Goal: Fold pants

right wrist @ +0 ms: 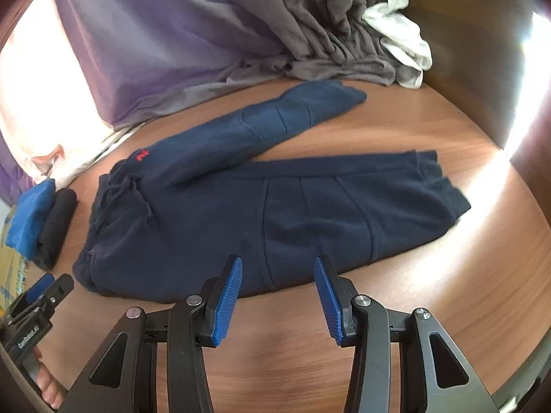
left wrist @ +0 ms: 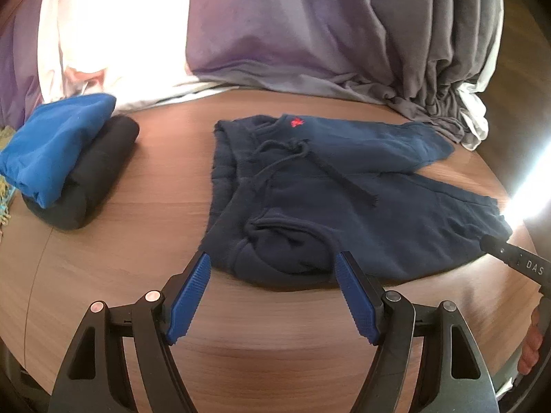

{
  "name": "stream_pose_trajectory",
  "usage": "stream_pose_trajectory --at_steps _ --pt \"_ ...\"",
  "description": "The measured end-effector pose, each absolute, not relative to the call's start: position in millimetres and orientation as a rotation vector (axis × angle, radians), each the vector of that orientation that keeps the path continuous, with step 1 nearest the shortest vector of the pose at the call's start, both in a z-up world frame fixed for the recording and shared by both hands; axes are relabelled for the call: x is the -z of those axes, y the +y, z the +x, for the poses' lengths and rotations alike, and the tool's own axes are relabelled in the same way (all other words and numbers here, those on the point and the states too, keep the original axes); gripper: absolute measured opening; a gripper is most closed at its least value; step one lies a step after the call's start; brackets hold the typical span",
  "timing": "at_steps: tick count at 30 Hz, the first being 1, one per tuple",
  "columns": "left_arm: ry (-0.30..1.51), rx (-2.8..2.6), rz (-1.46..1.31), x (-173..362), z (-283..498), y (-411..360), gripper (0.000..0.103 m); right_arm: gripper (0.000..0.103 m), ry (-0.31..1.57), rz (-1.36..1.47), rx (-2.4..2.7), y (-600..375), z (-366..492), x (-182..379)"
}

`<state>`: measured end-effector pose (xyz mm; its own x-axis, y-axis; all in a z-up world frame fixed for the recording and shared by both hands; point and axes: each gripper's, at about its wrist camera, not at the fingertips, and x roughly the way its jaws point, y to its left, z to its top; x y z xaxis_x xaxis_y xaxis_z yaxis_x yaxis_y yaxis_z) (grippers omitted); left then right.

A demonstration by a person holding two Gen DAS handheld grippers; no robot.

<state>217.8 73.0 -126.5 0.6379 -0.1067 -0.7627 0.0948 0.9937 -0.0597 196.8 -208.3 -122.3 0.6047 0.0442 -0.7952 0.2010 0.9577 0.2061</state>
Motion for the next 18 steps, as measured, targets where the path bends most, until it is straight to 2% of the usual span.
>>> stream_pose_trajectory --at_steps 18 --pt "0.959 0.132 -0.068 165.7 234.6 80.2 0.073 0.045 0.963 0.437 0.156 -208.6 201.5 156.0"
